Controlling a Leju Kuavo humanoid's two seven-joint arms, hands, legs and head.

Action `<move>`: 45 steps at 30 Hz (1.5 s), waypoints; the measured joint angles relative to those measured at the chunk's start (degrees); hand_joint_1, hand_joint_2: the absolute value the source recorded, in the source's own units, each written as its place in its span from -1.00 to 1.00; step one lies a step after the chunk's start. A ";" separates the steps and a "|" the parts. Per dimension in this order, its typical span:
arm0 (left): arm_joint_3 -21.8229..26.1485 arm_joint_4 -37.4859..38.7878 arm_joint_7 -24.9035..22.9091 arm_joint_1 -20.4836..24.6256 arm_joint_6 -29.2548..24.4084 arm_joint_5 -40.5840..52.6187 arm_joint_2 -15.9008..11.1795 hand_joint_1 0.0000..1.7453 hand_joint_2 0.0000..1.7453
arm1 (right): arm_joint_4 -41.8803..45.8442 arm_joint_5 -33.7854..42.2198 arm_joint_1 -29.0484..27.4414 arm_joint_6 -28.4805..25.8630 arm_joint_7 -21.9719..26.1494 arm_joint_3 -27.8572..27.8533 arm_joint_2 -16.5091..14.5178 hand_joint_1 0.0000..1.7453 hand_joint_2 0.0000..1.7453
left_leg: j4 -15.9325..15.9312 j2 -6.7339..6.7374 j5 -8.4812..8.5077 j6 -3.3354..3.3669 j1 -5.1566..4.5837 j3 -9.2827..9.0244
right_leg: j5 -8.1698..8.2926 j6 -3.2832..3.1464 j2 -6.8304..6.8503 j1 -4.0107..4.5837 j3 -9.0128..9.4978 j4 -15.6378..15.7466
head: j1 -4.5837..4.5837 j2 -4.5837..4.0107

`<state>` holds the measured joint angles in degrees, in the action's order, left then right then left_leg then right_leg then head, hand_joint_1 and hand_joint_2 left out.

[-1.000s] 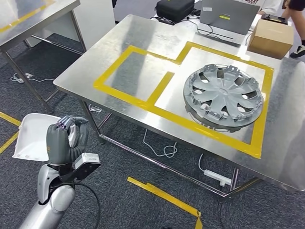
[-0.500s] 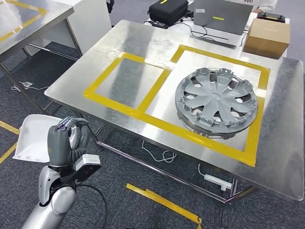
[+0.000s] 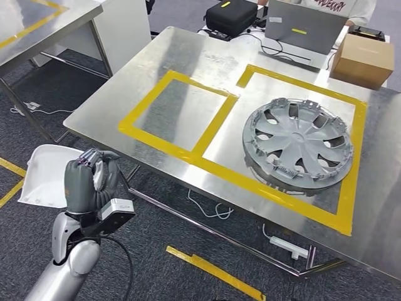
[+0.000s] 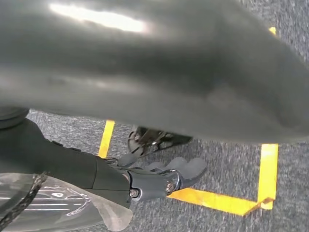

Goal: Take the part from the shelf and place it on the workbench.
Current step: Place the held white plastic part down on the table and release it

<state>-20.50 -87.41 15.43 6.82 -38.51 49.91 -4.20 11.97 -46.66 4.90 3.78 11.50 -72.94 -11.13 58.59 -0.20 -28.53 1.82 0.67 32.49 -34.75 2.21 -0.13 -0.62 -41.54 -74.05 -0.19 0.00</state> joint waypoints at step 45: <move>-1.58 1.95 0.33 1.86 2.21 3.21 -0.36 1.00 1.00 | -0.01 0.74 0.10 0.92 0.01 -0.02 -0.09 -1.00 -1.00 | 13.40 0.39 -6.33 -3.07 -0.07 6.45 | 6.91 -2.78 -1.80 0.12 8.78 16.87 | 0.83 0.00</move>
<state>-22.08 -85.46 15.76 8.68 -36.29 53.11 -4.55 11.96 -45.92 5.00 4.70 11.51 -72.96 -11.21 71.99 0.19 -34.85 -1.25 0.60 38.94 -27.84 -0.57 -1.93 -0.49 -32.75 -57.17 0.64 0.00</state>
